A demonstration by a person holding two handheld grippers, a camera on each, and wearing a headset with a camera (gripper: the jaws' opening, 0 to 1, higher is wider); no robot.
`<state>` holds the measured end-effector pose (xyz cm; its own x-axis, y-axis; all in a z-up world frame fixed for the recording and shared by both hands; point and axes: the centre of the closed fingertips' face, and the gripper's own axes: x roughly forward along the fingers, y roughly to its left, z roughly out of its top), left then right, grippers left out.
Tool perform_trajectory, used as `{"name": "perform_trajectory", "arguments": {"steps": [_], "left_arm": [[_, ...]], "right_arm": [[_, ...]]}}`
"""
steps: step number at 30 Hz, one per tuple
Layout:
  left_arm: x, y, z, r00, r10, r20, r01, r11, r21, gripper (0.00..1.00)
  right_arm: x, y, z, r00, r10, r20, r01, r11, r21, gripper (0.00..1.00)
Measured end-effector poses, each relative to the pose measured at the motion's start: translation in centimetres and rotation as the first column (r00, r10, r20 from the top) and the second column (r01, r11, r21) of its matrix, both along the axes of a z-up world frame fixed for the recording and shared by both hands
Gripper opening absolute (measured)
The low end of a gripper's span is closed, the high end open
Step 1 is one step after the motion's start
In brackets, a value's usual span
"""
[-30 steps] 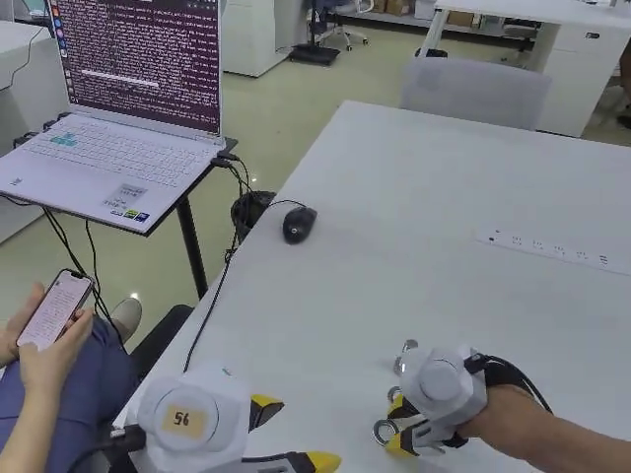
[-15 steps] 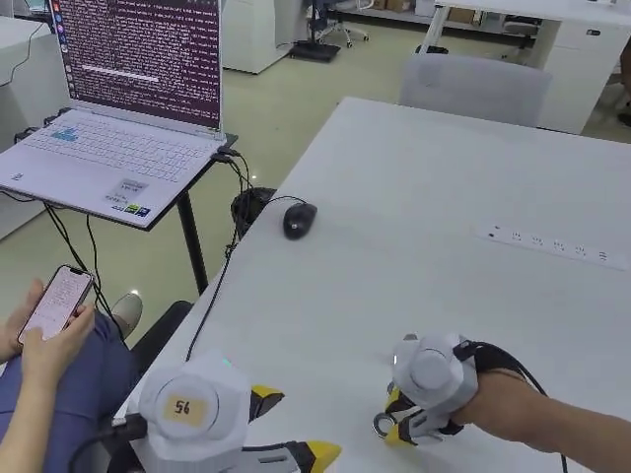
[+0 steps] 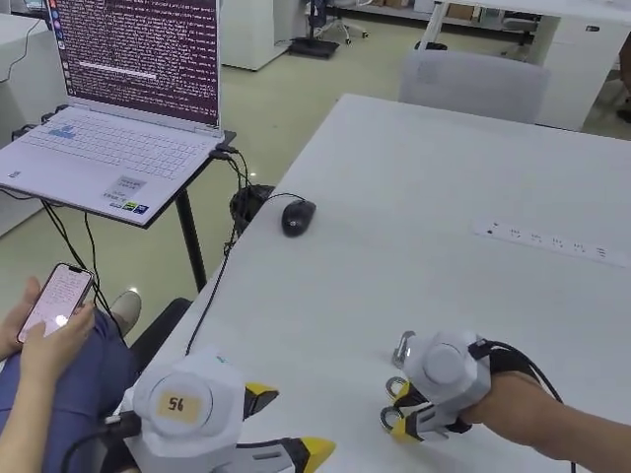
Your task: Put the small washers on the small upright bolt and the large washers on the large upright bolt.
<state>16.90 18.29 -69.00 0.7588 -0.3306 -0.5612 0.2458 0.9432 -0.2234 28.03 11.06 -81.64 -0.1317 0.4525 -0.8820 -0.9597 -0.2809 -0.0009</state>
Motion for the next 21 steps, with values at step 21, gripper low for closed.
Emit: {"name": "perform_trajectory", "arguments": {"steps": [21], "left_arm": [[0.1, 0.1, -0.2, 1.0, -0.005, -0.008, 0.005, 1.0, -0.001, 0.52]], "right_arm": [[7.6, 1.9, 7.6, 0.981, -0.137, 0.134, 0.115, 0.98, 0.16, 0.23]]}}
